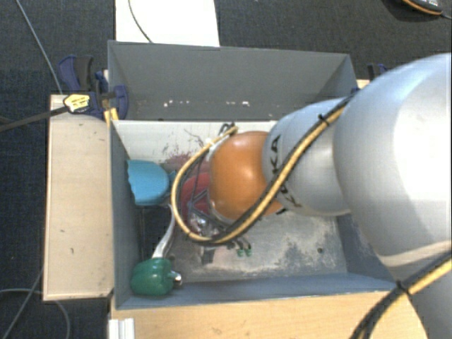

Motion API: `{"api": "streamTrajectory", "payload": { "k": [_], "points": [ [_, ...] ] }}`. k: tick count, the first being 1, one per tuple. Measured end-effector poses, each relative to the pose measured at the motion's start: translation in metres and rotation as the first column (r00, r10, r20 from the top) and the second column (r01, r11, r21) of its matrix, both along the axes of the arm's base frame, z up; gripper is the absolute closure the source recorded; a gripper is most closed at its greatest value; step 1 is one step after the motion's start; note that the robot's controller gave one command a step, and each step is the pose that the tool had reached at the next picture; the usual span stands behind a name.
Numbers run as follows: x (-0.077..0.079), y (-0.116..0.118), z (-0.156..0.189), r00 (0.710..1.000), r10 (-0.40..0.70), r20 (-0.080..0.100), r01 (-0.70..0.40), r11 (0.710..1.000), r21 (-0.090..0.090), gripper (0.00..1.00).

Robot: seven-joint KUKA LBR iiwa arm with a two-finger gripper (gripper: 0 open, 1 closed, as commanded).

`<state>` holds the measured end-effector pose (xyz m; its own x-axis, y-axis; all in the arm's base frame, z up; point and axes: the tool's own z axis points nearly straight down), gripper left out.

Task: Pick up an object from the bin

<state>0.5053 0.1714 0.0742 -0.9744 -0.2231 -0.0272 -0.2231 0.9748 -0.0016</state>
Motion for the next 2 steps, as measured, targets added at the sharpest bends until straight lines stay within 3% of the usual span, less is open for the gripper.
{"api": "streamTrajectory", "payload": {
  "k": [2],
  "points": [
    [-0.001,-0.001,0.067,1.0,-0.009,-0.002,0.009,1.0,-0.002,1.0]
  ]
}}
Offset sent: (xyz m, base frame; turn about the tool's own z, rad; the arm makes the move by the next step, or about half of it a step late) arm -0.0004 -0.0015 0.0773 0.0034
